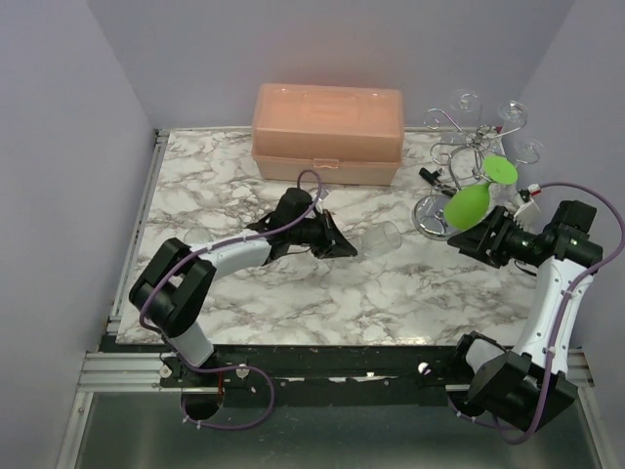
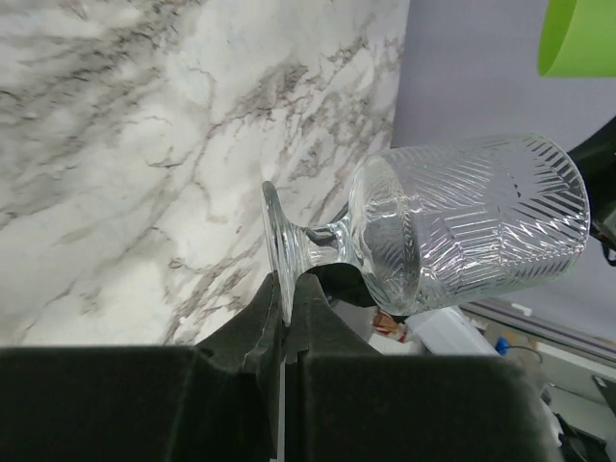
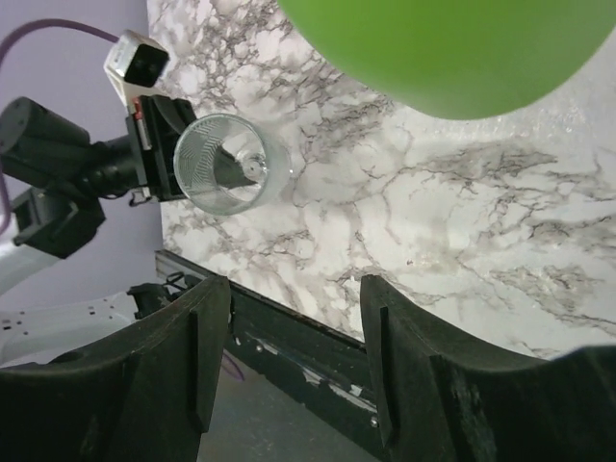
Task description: Place the wine glass upside down on the wine glass rack
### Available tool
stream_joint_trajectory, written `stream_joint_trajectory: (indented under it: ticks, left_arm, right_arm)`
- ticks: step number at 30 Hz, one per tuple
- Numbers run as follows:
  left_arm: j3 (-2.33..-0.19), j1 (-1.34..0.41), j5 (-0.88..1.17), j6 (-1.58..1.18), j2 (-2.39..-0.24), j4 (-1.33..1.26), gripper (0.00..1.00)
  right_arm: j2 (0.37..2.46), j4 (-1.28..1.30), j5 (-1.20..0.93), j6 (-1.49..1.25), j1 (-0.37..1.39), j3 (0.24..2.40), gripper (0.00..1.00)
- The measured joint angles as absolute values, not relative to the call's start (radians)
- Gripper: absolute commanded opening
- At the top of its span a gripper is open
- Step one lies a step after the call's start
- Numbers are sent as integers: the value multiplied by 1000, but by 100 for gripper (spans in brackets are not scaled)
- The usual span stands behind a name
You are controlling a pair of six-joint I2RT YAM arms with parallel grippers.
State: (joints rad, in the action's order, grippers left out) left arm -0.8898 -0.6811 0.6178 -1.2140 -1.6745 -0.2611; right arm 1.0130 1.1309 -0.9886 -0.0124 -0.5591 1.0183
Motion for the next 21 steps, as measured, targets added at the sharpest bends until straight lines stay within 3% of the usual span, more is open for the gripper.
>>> stream_joint_trajectory:
  ticks: [10,21]
  left_arm:
    - [-1106,-639,490,-740,-1495,246,0]
    - [-1135,-691,190,-208,-1239,383,0]
  right_arm:
    - [963,1171,-1007,72,-558,1101,62]
    - [934,1252,-1135,224,-558,1252,62]
